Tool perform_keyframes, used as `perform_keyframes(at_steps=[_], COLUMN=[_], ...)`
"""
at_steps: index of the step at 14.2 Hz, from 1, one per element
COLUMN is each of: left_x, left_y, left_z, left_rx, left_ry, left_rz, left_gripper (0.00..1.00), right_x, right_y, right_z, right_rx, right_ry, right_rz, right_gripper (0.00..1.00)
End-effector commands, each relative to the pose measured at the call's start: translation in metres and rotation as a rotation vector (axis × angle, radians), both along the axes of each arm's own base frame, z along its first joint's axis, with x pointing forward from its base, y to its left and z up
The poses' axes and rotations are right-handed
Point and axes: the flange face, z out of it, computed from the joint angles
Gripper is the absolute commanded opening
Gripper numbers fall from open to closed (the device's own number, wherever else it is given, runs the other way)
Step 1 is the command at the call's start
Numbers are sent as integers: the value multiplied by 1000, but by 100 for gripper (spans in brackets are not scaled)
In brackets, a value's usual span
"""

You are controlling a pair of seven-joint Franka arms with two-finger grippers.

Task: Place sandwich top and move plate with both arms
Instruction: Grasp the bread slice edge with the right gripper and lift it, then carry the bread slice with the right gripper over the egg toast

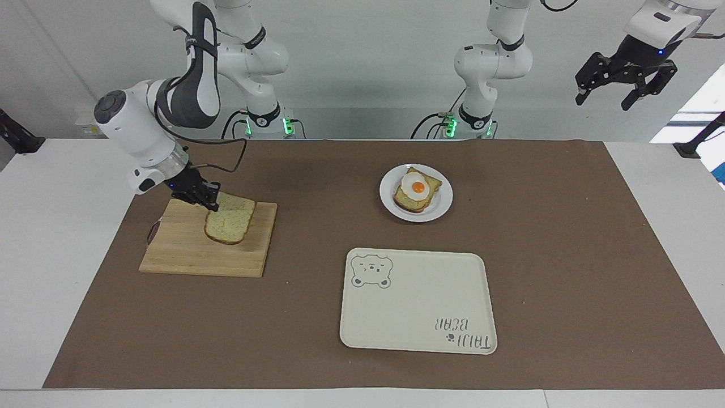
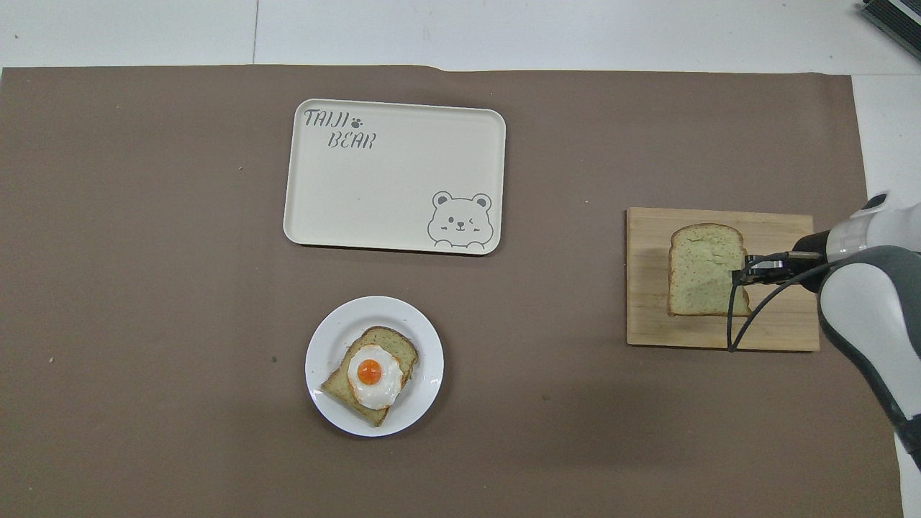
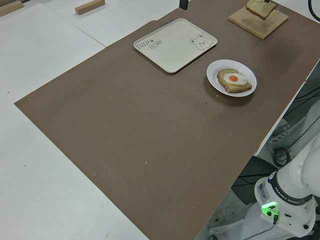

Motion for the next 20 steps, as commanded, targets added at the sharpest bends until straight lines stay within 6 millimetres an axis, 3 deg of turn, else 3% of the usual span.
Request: perform_keyframes(at_steps=[1,3,8,13,16,20], left_x=[-7,-7,-7,-7,-7,-7], left_y=[2,2,2,2,2,2], left_z=[-1,-1,-1,-1,-1,-1], left_rx=[4,4,4,4,4,4], left_ry=[-3,-3,-3,-3,-3,-3], left_rz=[9,9,9,9,9,9], left_gripper=[100,100,100,100,100,100], right_x=[-11,-15,-15,-14,-20,-27], right_y=[1,4,23,85,134,171], right_z=[38,56,57,57,57,52], right_rx=[41,49,49,39,33,82], right_ry=[-24,-23,4,39,70,101], right_rz=[37,40,36,4,6,32], right_gripper=[0,0,0,0,0,0])
